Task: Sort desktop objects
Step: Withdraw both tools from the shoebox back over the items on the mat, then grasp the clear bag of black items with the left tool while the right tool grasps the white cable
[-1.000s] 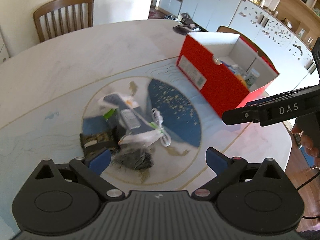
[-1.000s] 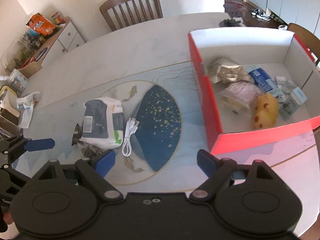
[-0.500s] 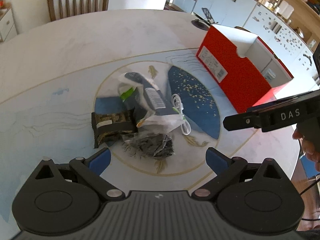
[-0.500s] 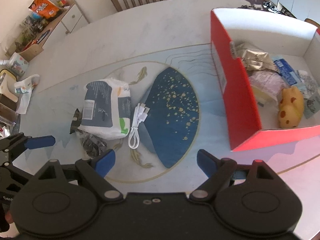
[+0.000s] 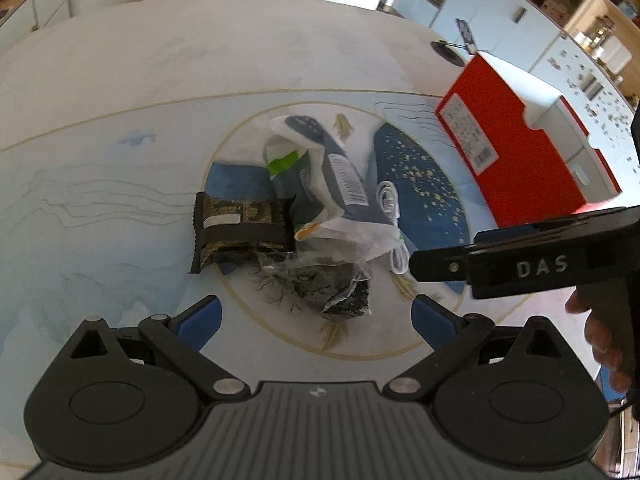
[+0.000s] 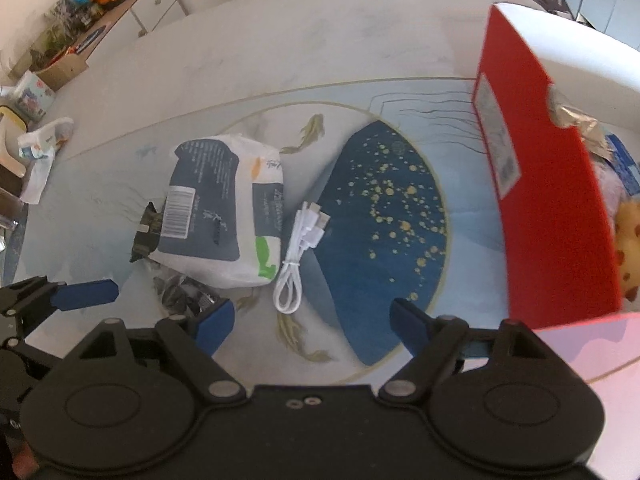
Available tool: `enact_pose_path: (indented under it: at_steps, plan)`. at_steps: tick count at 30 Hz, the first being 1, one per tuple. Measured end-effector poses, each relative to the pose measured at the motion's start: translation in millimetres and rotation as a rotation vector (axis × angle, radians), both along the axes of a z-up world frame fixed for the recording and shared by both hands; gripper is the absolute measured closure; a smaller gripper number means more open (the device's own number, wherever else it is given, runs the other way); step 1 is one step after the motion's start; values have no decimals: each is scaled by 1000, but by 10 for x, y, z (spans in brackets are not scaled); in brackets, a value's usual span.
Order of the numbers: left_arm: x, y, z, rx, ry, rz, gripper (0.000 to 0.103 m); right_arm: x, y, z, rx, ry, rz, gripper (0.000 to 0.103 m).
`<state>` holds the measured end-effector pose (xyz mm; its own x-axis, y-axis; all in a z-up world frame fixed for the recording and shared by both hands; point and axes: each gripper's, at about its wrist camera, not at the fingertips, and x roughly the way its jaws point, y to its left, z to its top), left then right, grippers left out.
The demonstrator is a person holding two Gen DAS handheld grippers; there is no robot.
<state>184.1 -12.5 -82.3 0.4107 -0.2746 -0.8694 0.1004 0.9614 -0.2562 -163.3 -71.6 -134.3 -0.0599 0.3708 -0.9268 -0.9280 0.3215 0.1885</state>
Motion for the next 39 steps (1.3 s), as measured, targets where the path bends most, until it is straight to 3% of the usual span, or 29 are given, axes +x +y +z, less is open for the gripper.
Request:
enact_pose_path:
  at_steps: [12, 19, 24, 32, 36, 39]
  plan:
    - [55, -68, -82, 9, 0, 21, 6, -191, 251, -135, -34, -62, 10, 33]
    - [78, -100, -141, 21, 3, 37, 20, -234, 332, -206, -67, -106, -4, 46]
    - [108, -99, -166, 16, 6, 54, 29, -229, 371, -219, -68, -126, -35, 47]
    - [134, -73, -187, 0, 12, 71, 47, -274, 396, -243, -66, -182, -47, 59]
    - [137, -69, -203, 2, 21, 71, 51, -292, 401, -239, -54, -191, -50, 74]
    - [138, -57, -214, -2, 28, 75, 55, -300, 407, -238, -49, -191, -54, 80]
